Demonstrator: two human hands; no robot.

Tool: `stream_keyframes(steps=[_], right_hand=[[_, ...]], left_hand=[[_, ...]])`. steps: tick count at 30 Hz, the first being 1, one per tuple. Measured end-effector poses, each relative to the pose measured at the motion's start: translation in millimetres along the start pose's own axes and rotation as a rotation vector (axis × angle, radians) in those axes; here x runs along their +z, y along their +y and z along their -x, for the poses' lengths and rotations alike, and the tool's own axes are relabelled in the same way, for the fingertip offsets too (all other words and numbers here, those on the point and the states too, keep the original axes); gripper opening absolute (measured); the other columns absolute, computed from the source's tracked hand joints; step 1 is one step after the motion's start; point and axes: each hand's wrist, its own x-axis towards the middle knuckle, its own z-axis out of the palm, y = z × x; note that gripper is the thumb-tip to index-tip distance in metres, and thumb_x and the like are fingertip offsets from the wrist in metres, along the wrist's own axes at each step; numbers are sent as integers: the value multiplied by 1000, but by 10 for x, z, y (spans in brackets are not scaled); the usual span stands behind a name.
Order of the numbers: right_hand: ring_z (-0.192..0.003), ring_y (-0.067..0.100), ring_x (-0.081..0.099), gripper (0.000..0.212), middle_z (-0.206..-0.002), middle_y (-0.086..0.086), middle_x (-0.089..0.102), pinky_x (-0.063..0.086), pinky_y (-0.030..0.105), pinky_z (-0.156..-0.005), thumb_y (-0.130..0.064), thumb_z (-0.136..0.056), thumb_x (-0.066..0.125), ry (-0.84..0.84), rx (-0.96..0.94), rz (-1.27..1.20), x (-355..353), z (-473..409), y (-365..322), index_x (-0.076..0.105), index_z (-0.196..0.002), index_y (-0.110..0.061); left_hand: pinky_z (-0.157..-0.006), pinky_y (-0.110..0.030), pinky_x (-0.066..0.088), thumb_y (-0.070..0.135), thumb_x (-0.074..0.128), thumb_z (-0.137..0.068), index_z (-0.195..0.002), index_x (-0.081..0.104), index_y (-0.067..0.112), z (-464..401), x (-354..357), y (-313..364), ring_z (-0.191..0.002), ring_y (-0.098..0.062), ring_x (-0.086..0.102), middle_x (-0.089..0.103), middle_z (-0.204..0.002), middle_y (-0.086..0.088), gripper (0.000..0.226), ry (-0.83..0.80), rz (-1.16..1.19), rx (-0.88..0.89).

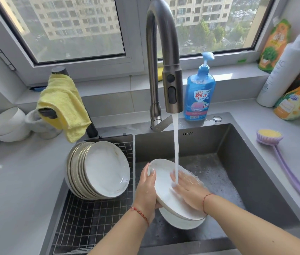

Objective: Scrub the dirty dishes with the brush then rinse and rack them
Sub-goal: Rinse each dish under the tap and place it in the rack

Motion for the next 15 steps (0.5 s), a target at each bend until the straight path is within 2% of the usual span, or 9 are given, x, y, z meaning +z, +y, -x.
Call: stream_keyframes(steps=[2, 3, 5, 7, 9, 11, 12, 14, 15], right_hand=[[-147, 22, 2, 48, -160, 2, 9, -3, 42, -119, -27, -106, 21, -69, 32, 179, 4, 120, 76, 18, -152, -13], [-147, 21, 3, 46, -160, 3, 12, -2, 45, -119, -21, -106, 20, -112, 43, 229, 42, 176, 113, 23, -151, -13], [-145, 20, 14, 44, -154, 7, 27, -1, 47, -119, -16, -105, 18, -139, 49, 188, 114, 308, 148, 35, -145, -15], [-130, 19, 39, 39, -133, 6, 51, 17, 45, -117, -27, -104, 21, -75, -33, 29, 189, 447, 112, 52, -124, -13], [-116, 14, 50, 41, -124, 2, 59, 35, 31, -108, -39, -102, 31, 10, -106, -142, 227, 579, -10, 57, -119, -13], [-113, -3, 51, 35, -126, -18, 59, 33, 4, -96, -40, -97, 46, 104, -184, -172, 263, 642, -140, 58, -128, -26], [-107, -12, 50, 34, -120, -27, 57, 30, -2, -89, -38, -96, 50, 167, -228, -150, 281, 649, -198, 57, -129, -33], [-89, -19, 49, 29, -102, -31, 56, 32, -3, -80, -33, -96, 53, 275, -280, -159, 310, 616, -269, 61, -123, -33], [-85, -17, 51, 26, -96, -30, 59, 34, -1, -76, -31, -95, 53, 317, -306, -185, 319, 593, -284, 64, -119, -31]], left_hand=[[-66, -39, 59, 43, 38, -104, -137, 42, 43, 2, -31, 43, -110, -19, 60, 55, -131, 8, 33, 55, -33, -18], [-66, -39, 59, 43, 38, -104, -139, 38, 44, 3, -52, 64, -110, -18, 58, 53, -131, 8, 35, 79, -52, -26], [-68, -40, 59, 44, 37, -104, -145, 33, 44, -16, -90, 99, -109, -18, 56, 49, -135, 6, 41, 104, -89, -36], [-68, -41, 59, 45, 37, -104, -148, 30, 43, -19, -100, 153, -107, -18, 57, 48, -137, 5, 44, 122, -124, -44], [-68, -41, 60, 45, 37, -104, -149, 29, 42, -32, -97, 199, -105, -18, 58, 48, -137, 5, 46, 125, -150, -54], [-77, -48, 60, 46, 37, -103, -148, 28, 44, -41, -72, 247, -110, -22, 59, 49, -137, 5, 46, 132, -186, -64], [-81, -51, 58, 48, 38, -102, -147, 28, 46, -47, -57, 268, -113, -25, 59, 49, -138, 5, 47, 133, -213, -70], [-83, -56, 57, 53, 38, -97, -145, 27, 50, -65, -24, 299, -119, -29, 57, 48, -141, 4, 48, 111, -294, -67], [-84, -57, 56, 55, 38, -96, -144, 27, 51, -68, -9, 324, -121, -31, 56, 47, -143, 4, 50, 104, -336, -59]])
